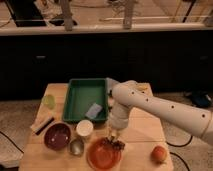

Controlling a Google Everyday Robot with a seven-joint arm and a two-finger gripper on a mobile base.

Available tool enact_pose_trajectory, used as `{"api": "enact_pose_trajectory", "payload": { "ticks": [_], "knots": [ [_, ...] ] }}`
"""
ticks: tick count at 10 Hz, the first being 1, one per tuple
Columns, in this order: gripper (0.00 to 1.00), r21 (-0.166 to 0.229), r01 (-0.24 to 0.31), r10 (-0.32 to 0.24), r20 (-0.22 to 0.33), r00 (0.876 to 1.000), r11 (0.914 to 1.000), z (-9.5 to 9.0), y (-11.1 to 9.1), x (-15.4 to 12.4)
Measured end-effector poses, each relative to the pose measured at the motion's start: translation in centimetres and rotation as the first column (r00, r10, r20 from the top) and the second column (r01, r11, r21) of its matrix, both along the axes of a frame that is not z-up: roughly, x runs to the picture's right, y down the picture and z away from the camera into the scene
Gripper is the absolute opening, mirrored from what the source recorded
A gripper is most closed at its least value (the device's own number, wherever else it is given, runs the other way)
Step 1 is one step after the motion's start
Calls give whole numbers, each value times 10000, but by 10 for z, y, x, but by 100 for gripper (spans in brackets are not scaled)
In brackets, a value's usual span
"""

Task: Place grapes in red bowl

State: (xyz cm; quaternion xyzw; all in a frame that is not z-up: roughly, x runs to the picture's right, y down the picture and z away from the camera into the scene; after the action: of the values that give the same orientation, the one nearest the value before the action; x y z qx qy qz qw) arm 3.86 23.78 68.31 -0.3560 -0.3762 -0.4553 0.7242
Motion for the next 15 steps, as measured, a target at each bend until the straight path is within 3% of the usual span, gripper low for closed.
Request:
{"api": "enact_pose_trajectory", "payload": {
  "ticks": [3,7,8,10,15],
  "knots": [
    [78,5,14,-14,27,10000,10000,0,0,-1],
    [43,6,60,-60,99,9999,10000,1,-1,-2],
    [42,13,84,-84,130,9999,10000,1,-2,-3],
    [52,6,124,-125,188,9997,9999,3,-2,-3],
    [52,4,130,-130,190,9997,9999,3,-2,-3]
  ]
}}
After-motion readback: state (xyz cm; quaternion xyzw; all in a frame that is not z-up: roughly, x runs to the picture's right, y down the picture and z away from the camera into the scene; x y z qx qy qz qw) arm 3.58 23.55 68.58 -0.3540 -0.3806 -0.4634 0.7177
